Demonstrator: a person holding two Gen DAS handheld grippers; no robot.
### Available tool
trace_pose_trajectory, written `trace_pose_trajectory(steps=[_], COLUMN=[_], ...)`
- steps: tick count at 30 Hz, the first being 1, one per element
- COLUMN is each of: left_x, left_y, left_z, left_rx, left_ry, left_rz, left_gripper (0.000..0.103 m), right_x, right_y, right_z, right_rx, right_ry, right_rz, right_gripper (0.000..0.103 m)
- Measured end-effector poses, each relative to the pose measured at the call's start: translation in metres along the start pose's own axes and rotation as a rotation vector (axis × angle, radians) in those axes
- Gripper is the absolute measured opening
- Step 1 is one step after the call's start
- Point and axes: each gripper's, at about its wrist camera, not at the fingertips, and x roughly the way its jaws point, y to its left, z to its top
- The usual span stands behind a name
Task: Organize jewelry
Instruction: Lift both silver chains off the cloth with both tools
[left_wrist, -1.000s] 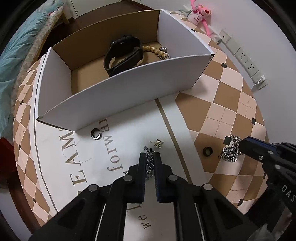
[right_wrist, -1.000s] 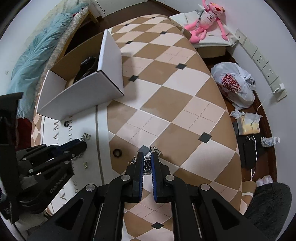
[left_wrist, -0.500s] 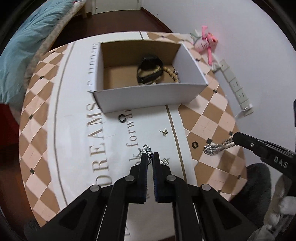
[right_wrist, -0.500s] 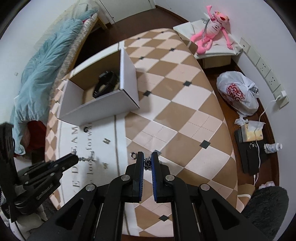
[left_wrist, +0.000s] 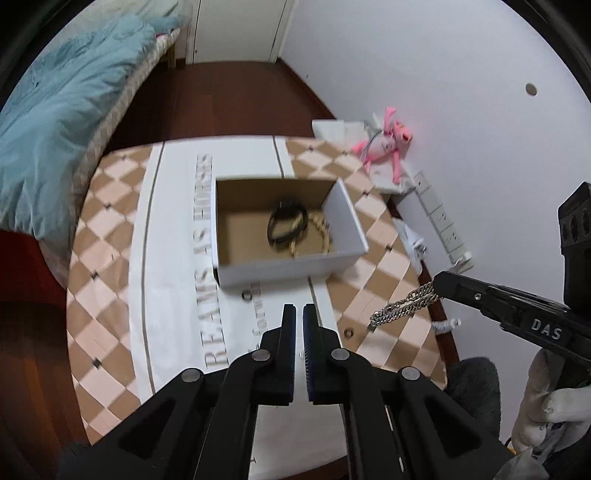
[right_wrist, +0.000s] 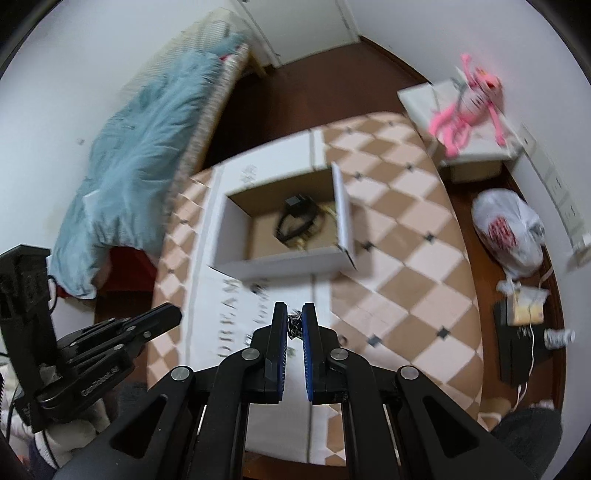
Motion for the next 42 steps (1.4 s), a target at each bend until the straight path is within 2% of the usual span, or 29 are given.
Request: trace_pose_trajectory(steps=[3, 7, 8, 10, 11, 12, 16, 20, 21, 22, 23, 24, 25, 26, 28, 29, 31, 36, 42], left_x=[0.001, 0.029, 0.035, 0.053, 0.062, 0.071, 0.097, 0.115, 0.121, 0.126, 0.132, 0.135, 0.136, 0.135, 0.133, 0.129, 0.119, 0.072, 0.014], left_y=[0.006, 0.013, 0.013, 0.017, 0.019, 0.021, 0.023, 0.017, 0.015, 0.014, 0.013, 0.010, 0.006, 0.005, 0.007, 0.007, 0.008, 0.006, -0.002], left_z=[0.003, -0.013, -0.018, -0.028, -0.033, -0.039, -0.053, -0.058, -0.060, -0.060, -0.062, -0.063, -0.064, -0.064, -0.063, -0.064, -0.063, -0.054, -0.026], left_rx=[-0.020, -0.024, -0.024, -0.026, -0.030, -0.034, -0.024, 0.014, 0.033, 0.049, 0.061, 0.088, 0.116, 0.119, 0.085, 0.075, 0.046, -0.015, -0.013], left_ry=[0.000, 0.066, 0.078, 0.119, 0.134, 0.146, 0.180, 0.193, 0.199, 0.207, 0.225, 0.214, 0.216, 0.209, 0.208, 0.192, 0.170, 0.104, 0.013], left_rz=[-0.010, 0.054, 0.070, 0.092, 0.105, 0.111, 0.150, 0.189, 0.201, 0.211, 0.214, 0.239, 0.232, 0.223, 0.190, 0.179, 0.151, 0.065, 0.007], left_gripper=[0.005, 0.008, 0.013, 0.045, 0.075, 0.079, 0.079, 0.078, 0.071, 0.063, 0.035, 0.023, 0.012, 0.007, 0.006, 0.001, 0.001, 0.000, 0.000], right_x=[-0.003, 0.017, 0.025, 0.043, 0.051, 0.058, 0.077, 0.085, 0.087, 0.087, 0.088, 0.087, 0.087, 0.087, 0.085, 0.083, 0.078, 0.054, 0.010], right_y=[0.011, 0.009, 0.007, -0.001, -0.005, -0.010, -0.027, -0.040, -0.042, -0.044, -0.046, -0.048, -0.049, -0.050, -0.051, -0.051, -0.052, -0.043, -0.021], right_z=[0.006, -0.007, -0.012, -0.026, -0.033, -0.039, -0.062, -0.073, -0.074, -0.075, -0.076, -0.076, -0.076, -0.075, -0.074, -0.074, -0.071, -0.060, -0.027], right_rx=[-0.034, -0.043, -0.043, -0.036, -0.030, -0.023, 0.009, 0.033, 0.038, 0.043, 0.048, 0.052, 0.055, 0.057, 0.057, 0.059, 0.064, 0.056, 0.018], right_ry=[-0.009, 0.022, 0.037, 0.072, 0.088, 0.104, 0.145, 0.159, 0.160, 0.161, 0.161, 0.161, 0.160, 0.160, 0.156, 0.153, 0.146, 0.107, 0.034], right_rz=[-0.004, -0.031, -0.047, -0.073, -0.087, -0.097, -0.128, -0.157, -0.163, -0.168, -0.173, -0.176, -0.182, -0.186, -0.190, -0.190, -0.184, -0.139, -0.055], right_gripper=[0.008, 0.008, 0.008, 0.008, 0.008, 0.008, 0.008, 0.008, 0.008, 0.008, 0.008, 0.008, 0.008, 0.008, 0.008, 0.008, 0.008, 0.008, 0.008])
